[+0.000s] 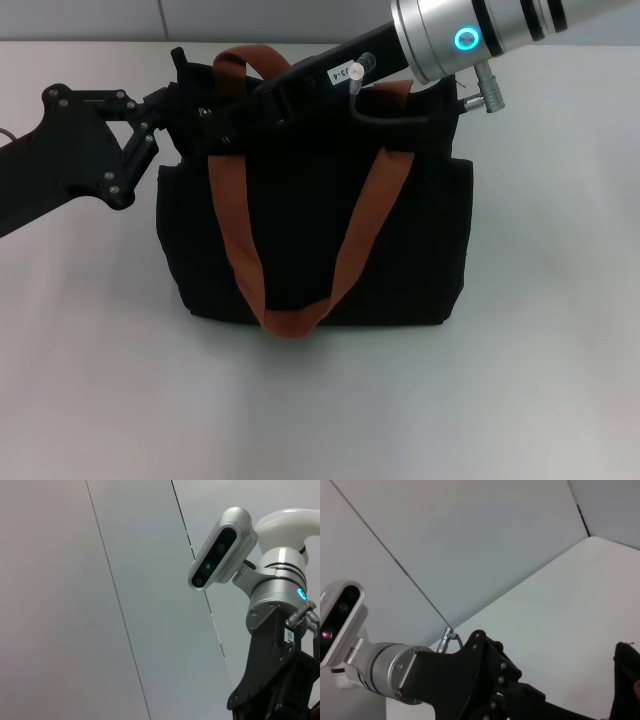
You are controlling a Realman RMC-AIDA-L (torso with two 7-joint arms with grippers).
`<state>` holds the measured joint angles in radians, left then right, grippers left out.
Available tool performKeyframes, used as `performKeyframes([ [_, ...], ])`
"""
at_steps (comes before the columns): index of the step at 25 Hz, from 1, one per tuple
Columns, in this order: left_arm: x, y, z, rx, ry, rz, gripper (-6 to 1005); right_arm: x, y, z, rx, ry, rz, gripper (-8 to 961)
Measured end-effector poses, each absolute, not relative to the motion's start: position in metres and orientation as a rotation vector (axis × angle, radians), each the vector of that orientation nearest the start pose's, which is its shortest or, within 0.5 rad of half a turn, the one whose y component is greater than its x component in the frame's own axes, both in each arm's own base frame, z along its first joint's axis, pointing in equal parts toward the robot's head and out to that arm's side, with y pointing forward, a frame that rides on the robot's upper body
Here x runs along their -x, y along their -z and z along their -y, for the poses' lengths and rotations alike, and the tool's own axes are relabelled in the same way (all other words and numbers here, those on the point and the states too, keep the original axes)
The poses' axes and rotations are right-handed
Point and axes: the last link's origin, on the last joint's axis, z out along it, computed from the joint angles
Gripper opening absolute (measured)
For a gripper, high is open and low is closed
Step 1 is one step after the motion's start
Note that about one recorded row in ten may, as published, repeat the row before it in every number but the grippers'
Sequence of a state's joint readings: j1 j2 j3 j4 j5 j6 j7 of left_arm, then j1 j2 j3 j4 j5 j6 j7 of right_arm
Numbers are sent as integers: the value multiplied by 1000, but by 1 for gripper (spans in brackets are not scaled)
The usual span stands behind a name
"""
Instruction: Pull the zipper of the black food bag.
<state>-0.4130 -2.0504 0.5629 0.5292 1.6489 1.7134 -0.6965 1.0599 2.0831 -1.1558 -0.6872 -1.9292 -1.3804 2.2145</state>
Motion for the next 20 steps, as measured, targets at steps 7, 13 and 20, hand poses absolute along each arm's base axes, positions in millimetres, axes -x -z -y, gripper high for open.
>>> performKeyframes([
  [7,273,-42,-309,2299,957,-46,61,-46,57,-402,3054,-419,-893,178],
  [13,272,-44,-310,2297,967,-41,63,-45,58,-404,3036,-422,-890,193],
  [20,272,-44,-310,2298,969,-43,64,-45,60,-404,3036,-407,-885,148],
])
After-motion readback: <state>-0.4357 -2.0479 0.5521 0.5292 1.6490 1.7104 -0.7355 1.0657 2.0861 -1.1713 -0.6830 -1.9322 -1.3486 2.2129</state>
